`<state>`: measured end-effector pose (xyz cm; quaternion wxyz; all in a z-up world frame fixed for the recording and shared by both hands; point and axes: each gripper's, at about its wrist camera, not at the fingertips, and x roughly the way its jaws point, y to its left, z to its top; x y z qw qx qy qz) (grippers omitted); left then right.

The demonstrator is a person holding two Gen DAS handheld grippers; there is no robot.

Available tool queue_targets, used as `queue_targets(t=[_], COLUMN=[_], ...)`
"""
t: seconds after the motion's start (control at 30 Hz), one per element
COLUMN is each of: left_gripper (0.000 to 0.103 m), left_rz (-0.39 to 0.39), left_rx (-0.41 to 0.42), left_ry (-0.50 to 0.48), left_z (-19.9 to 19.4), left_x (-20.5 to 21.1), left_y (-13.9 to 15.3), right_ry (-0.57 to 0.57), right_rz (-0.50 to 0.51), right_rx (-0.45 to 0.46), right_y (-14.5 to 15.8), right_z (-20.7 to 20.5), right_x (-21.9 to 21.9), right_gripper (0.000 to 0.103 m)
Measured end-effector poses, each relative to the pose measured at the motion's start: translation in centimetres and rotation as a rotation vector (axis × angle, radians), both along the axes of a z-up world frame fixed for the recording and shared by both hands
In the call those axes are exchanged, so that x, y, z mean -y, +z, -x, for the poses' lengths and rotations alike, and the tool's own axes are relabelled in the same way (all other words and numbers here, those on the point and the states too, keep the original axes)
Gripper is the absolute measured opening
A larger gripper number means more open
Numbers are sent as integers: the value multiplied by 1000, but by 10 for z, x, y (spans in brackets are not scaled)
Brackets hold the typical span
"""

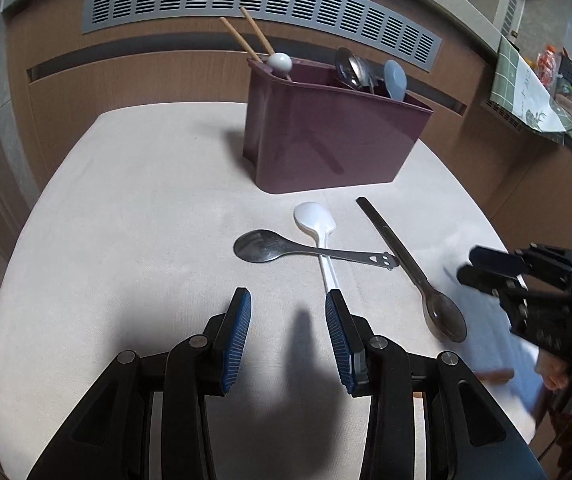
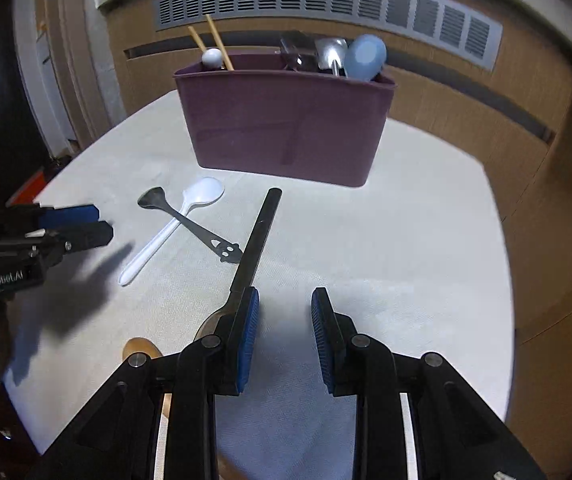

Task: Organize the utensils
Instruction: 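Grasp the wooden spoon handle with the right tool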

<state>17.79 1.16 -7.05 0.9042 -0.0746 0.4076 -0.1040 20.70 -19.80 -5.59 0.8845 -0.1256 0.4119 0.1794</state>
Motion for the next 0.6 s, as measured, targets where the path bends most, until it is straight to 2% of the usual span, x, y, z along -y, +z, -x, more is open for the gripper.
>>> queue_targets(t=[0.1, 0.17, 0.27, 0.43, 0.6], left_gripper=[40, 40, 40, 40, 40], left_rz=[2, 3, 13, 22, 17], left_rx=[6, 9, 3, -6, -10], left_ry=[27, 41, 63, 67, 56], left_z=[-1, -1, -3, -4, -3], left_x=[-7, -13, -21, -23, -21], left_y=[4, 6, 6, 6, 5], right_ry=[133, 279, 425, 460, 464], right_rz=[3, -17, 43, 136, 101], right_rx=[-5, -32, -37, -63, -94], right_y=[4, 4, -3, -18, -25], right_z=[18, 36, 63, 69, 56], right_x=[-9, -15, -21, -27, -35], right_gripper=[26, 26, 26, 26, 26])
